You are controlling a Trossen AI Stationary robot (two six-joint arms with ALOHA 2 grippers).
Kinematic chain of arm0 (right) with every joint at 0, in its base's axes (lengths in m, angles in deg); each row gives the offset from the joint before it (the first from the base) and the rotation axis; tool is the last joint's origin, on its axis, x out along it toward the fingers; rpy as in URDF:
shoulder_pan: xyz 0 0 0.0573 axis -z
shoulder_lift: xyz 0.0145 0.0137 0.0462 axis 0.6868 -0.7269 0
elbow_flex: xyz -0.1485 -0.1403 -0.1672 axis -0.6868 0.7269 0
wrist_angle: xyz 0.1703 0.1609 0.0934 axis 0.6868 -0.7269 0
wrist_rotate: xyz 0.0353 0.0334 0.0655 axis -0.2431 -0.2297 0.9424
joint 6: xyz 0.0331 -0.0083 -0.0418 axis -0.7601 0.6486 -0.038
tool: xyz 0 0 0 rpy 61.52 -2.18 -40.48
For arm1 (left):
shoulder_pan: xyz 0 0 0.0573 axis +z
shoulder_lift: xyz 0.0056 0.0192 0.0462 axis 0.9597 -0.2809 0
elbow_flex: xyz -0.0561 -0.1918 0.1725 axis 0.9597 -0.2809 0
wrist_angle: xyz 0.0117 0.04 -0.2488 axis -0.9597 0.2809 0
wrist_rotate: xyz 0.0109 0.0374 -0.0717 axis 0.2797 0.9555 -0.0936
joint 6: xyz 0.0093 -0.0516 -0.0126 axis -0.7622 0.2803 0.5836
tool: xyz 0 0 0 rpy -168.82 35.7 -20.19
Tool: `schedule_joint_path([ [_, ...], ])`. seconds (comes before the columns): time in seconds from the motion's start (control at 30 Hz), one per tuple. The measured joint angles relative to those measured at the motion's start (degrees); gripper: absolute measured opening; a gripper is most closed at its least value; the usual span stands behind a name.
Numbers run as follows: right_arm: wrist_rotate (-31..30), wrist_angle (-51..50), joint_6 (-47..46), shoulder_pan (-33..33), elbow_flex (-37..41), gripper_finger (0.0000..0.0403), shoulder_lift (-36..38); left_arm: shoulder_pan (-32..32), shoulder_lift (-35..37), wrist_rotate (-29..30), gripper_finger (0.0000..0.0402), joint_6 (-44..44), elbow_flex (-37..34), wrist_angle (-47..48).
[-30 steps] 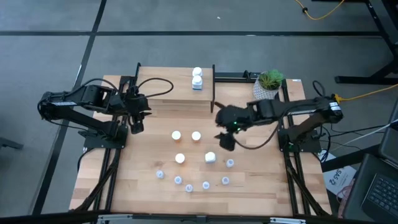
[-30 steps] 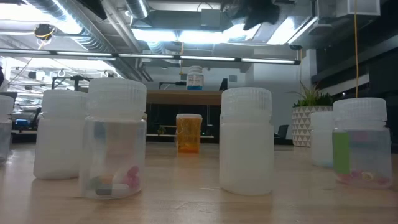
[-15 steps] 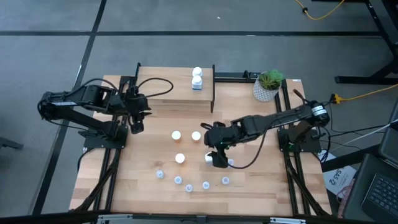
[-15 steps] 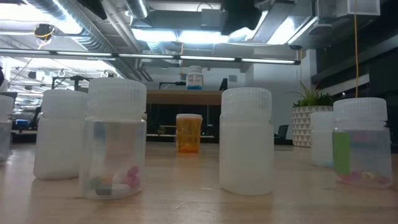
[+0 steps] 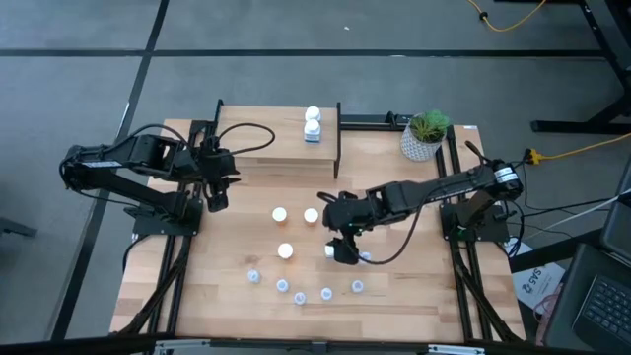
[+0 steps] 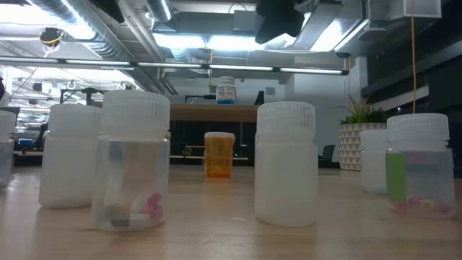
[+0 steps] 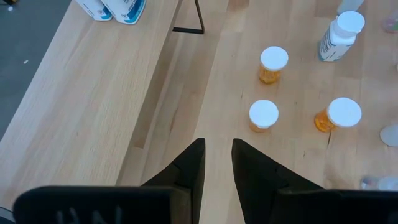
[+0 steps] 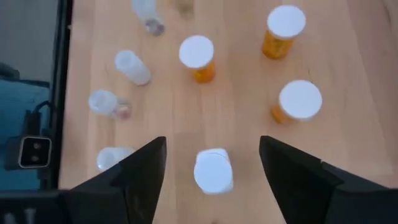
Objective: Pick and place medicine bottles onto shelf by color
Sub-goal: Put the blue pill bottle on the shelf aligned with the blue pill bottles
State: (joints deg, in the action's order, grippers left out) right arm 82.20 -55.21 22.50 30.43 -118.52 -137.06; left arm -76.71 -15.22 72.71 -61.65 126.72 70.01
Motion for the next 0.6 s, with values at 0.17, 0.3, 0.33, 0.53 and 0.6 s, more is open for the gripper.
schedule_joint_path([
  [0.17, -0.2, -0.6, 2.4, 0.1, 0.0, 0.0290, 0.0, 0.0, 0.0, 0.0, 0.0073, 0.0, 0.0, 0.0],
  [0.3, -0.5, -0.3, 6.4, 0.1, 0.0, 0.0311, 0.0, 0.0, 0.0, 0.0, 0.0073, 0.0, 0.0, 0.0],
  [0.33, -0.5, -0.3, 6.4, 0.0, 0.0, 0.0313, 0.0, 0.0, 0.0, 0.0, 0.0073, 0.0, 0.0, 0.0],
  [0.53, -0.5, 1.4, 1.8, 0.0, 0.1, 0.0315, 0.0, 0.0, 0.0, 0.0, 0.0073, -0.1, 0.0, 0.0],
  [0.6, -0.6, 2.4, 2.1, -0.2, 0.1, 0.0315, 0.0, 0.0, 0.0, 0.0, 0.0073, -0.1, 0.0, 0.0],
])
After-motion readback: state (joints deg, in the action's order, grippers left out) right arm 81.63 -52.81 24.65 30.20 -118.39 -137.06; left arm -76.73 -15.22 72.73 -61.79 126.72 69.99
